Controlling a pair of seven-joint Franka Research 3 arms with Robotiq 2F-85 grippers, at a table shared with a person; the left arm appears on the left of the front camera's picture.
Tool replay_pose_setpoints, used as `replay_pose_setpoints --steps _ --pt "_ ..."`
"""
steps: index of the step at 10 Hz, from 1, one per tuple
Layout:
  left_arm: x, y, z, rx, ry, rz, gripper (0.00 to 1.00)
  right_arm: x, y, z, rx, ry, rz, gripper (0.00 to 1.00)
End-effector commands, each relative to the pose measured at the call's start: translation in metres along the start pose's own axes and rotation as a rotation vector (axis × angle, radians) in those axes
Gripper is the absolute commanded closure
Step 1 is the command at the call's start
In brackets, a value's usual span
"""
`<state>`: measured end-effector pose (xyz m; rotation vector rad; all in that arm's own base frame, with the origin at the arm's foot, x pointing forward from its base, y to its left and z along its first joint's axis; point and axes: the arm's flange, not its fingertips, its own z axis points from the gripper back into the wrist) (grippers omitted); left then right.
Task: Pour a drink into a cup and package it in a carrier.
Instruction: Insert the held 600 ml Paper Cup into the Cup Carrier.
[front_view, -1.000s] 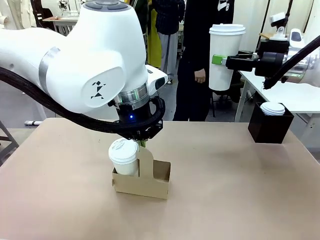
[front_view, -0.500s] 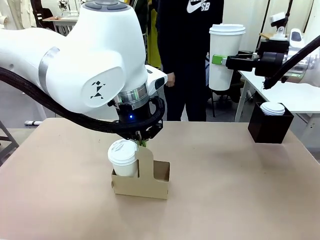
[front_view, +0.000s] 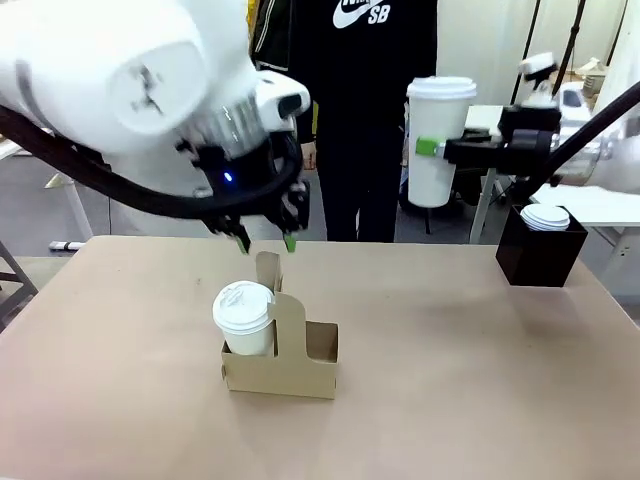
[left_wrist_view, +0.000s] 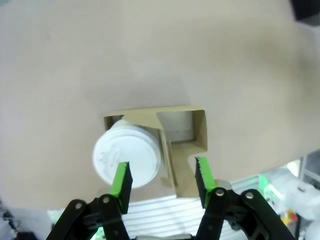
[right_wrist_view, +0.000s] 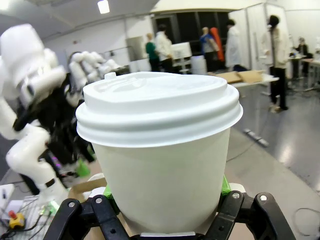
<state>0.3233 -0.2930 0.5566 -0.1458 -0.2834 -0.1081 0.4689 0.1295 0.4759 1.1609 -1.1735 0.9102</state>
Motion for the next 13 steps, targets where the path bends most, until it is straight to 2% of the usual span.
replay_pose_setpoints --steps 1,2,4,6,7,8,9,11,12,13 --pt "0.004 0.029 0.031 -0.070 0.119 -0.217 0.00 -0.029 -0.019 -0.008 0.126 0.014 -0.029 0.20" --pt "0.017 0.056 0.042 -0.108 0.159 -0.330 0.00 -0.052 -0.023 -0.018 0.195 0.023 -0.006 0.20" --pt "0.038 0.117 0.049 -0.113 0.117 -0.512 0.00 -0.088 -0.022 -0.044 0.303 0.039 0.038 0.20" --pt "0.050 0.164 0.035 -0.207 0.094 -0.548 0.00 -0.118 -0.020 -0.072 0.342 0.051 0.033 0.20" --pt "0.049 0.175 0.023 -0.225 0.040 -0.566 0.00 -0.123 -0.021 -0.079 0.306 0.018 0.039 0.20" --pt "0.052 0.175 0.016 -0.157 -0.028 -0.491 0.00 -0.121 -0.013 -0.062 0.320 0.053 0.005 0.20" --pt "0.055 0.178 0.037 -0.173 0.088 -0.549 0.00 -0.121 -0.013 -0.062 0.320 0.053 0.005 0.20" --pt "0.055 0.178 0.037 -0.173 0.088 -0.549 0.00 -0.121 -0.013 -0.062 0.320 0.053 0.005 0.20" --pt "0.057 0.183 0.027 -0.163 0.057 -0.537 0.00 -0.128 -0.018 -0.067 0.320 0.054 0.009 0.20" --pt "0.061 0.202 0.012 -0.221 0.041 -0.537 0.00 -0.127 -0.007 -0.078 0.369 0.033 0.079 0.20"
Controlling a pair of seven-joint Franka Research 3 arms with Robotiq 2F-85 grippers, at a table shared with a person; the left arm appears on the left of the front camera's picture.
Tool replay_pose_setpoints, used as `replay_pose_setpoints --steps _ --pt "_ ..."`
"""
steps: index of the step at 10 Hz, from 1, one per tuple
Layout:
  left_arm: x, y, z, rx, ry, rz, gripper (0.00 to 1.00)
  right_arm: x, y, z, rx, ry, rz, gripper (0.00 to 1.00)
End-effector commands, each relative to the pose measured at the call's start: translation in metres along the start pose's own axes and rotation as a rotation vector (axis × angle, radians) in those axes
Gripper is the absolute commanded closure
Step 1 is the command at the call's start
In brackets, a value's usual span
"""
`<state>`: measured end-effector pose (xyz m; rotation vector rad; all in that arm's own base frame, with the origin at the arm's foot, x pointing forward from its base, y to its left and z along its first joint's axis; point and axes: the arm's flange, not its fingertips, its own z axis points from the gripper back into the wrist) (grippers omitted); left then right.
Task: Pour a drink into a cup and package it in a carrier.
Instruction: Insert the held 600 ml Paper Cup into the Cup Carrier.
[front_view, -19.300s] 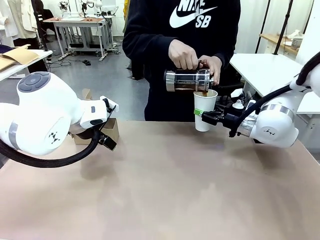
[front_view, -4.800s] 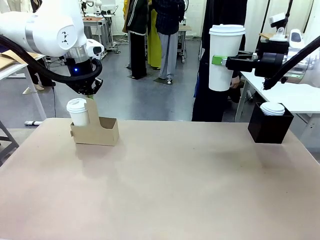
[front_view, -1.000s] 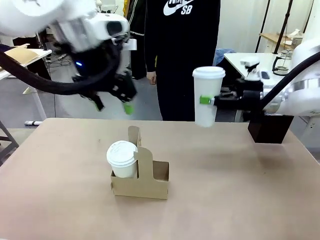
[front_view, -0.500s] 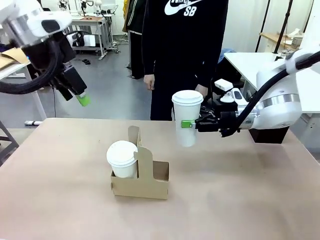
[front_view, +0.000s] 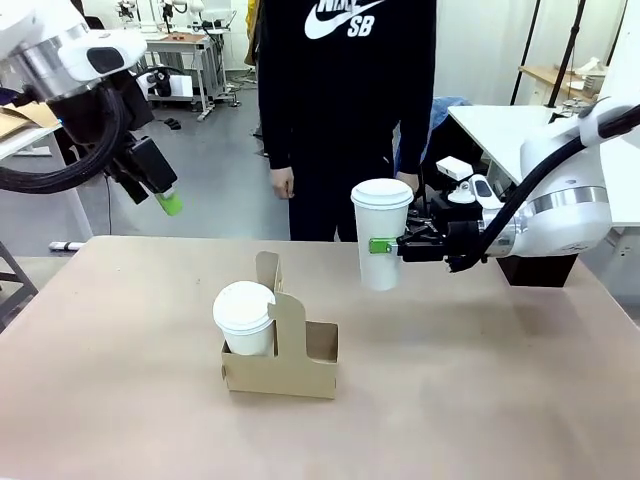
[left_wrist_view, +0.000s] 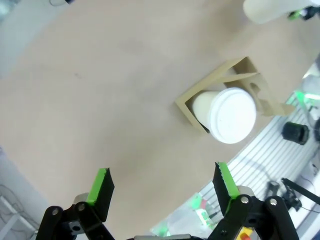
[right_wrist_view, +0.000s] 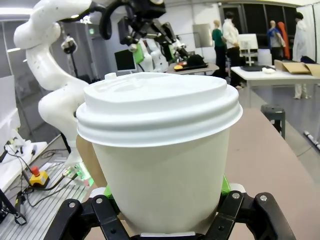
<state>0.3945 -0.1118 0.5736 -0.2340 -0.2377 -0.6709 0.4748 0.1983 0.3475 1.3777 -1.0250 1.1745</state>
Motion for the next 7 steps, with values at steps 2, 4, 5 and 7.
replay_pose_setpoints --steps 2,4,5,7 --pt "-0.023 0.051 -0.022 -0.061 -0.045 -0.002 0.00 0.004 0.012 -0.032 0.129 -0.032 0.084 0.20" --pt "-0.042 0.077 -0.034 -0.095 -0.063 -0.085 0.00 0.002 0.014 -0.057 0.236 -0.054 0.077 0.20" --pt "-0.050 0.087 -0.043 -0.103 -0.068 -0.115 0.00 -0.001 0.014 -0.068 0.278 -0.067 0.062 0.20" --pt "-0.065 0.104 -0.060 -0.155 -0.094 -0.191 0.00 -0.012 0.016 -0.086 0.329 -0.069 0.031 0.20"
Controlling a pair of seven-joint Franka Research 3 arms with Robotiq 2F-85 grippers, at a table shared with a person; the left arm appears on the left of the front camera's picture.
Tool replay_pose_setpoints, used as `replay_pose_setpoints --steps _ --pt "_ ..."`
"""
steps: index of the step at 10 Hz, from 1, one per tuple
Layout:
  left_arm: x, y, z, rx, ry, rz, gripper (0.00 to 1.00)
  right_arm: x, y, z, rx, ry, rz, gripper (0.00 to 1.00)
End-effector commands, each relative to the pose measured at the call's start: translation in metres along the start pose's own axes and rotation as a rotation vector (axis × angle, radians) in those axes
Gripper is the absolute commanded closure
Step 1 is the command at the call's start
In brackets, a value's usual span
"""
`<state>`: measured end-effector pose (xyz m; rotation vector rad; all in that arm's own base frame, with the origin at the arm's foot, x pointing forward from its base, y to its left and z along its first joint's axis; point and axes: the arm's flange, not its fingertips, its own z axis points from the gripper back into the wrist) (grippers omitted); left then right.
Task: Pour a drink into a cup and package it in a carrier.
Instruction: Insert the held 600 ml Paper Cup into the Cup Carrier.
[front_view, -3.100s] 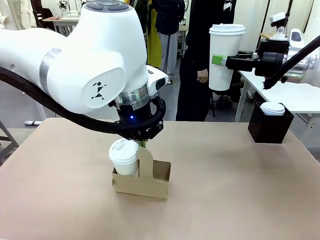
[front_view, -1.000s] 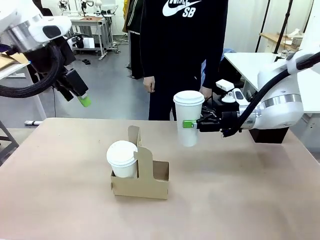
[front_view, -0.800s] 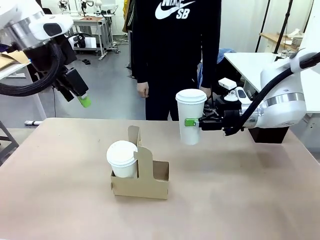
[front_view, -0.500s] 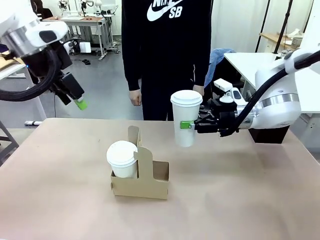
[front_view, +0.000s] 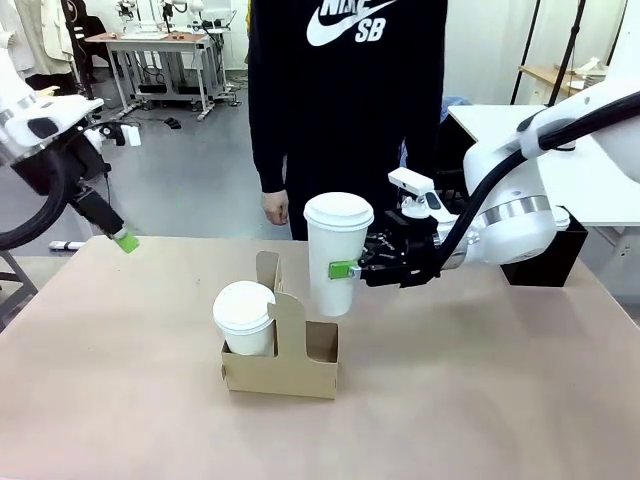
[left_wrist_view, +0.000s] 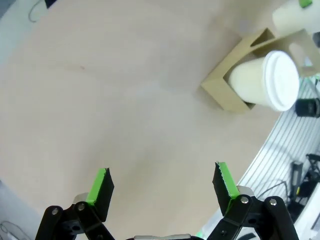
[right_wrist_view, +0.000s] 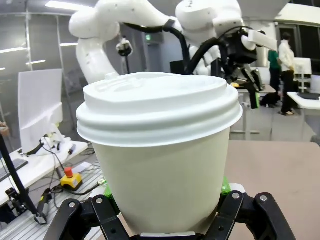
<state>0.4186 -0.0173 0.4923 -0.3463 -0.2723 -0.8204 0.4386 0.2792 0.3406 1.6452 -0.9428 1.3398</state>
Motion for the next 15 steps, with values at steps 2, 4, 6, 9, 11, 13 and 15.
replay_pose_setpoints --steps 2,4,6,9,11,13,15 --pt "-0.020 0.017 -0.016 -0.050 0.013 -0.159 0.00 -0.017 -0.009 -0.010 0.094 -0.005 -0.034 0.20" --pt "-0.013 0.010 -0.013 -0.025 0.017 -0.099 0.00 -0.030 -0.005 -0.019 0.125 -0.011 -0.057 0.20" --pt "-0.013 0.010 -0.013 -0.025 0.017 -0.099 0.00 -0.042 -0.001 -0.026 0.130 -0.015 -0.055 0.20" --pt "-0.013 0.010 -0.013 -0.025 0.017 -0.099 0.00 -0.060 -0.006 -0.032 0.124 -0.024 -0.048 0.20" --pt "-0.013 0.010 -0.013 -0.025 0.017 -0.099 0.00 -0.074 -0.016 -0.030 0.126 -0.021 -0.065 0.20" --pt "-0.013 0.010 -0.013 -0.025 0.017 -0.099 0.00 -0.091 -0.025 -0.026 0.125 -0.008 -0.068 0.20" --pt "-0.013 0.010 -0.013 -0.025 0.017 -0.099 0.00 -0.105 -0.030 -0.019 0.122 0.005 -0.072 0.20"
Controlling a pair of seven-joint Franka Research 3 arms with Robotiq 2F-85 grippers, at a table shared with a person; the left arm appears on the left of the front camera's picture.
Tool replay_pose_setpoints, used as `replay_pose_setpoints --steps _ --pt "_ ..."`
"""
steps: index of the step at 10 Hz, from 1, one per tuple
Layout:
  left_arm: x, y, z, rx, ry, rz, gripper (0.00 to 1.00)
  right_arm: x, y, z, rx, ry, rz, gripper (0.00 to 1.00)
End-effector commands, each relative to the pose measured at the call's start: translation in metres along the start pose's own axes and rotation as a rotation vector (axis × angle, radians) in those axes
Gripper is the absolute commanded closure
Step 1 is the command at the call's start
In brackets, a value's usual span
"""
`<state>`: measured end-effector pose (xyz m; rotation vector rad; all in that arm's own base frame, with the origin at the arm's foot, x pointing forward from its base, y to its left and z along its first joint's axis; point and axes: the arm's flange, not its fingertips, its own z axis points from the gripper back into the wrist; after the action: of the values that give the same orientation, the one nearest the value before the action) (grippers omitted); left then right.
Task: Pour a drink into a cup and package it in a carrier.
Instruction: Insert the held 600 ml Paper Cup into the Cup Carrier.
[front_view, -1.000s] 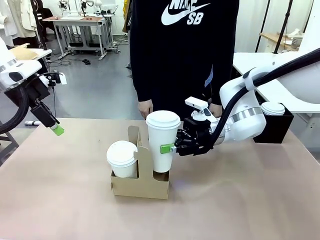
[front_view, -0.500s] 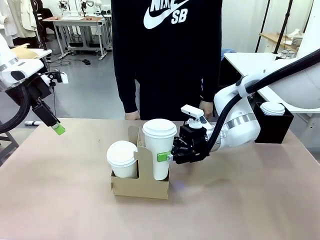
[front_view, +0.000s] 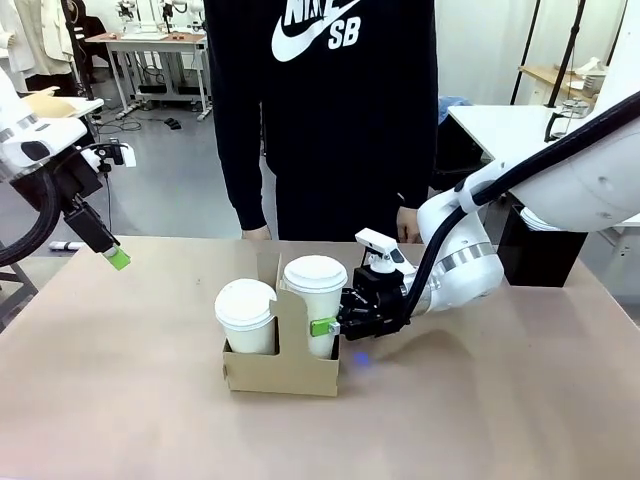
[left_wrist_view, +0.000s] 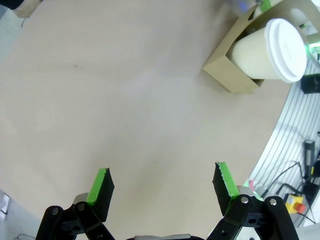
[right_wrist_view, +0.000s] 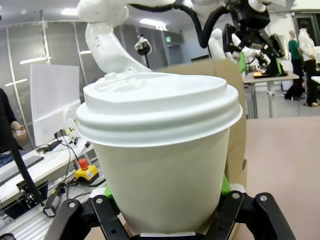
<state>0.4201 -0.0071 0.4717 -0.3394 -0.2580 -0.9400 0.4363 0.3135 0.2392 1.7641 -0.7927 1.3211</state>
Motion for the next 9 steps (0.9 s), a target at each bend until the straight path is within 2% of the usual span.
replay_pose_setpoints --steps 1,5,6,9 --pt "0.000 -0.001 0.001 -0.005 -0.013 0.015 0.00 -0.008 -0.006 0.004 0.025 0.036 0.028 0.20" --pt "0.000 -0.001 0.001 -0.005 -0.013 0.015 0.00 -0.020 -0.006 0.008 0.099 0.114 0.065 0.20" --pt "0.000 -0.001 0.001 -0.005 -0.013 0.015 0.00 -0.020 -0.005 0.009 0.097 0.107 0.075 0.00" --pt "0.000 -0.001 0.001 -0.005 -0.013 0.015 0.00 -0.011 0.000 0.009 0.077 0.162 0.098 0.00"
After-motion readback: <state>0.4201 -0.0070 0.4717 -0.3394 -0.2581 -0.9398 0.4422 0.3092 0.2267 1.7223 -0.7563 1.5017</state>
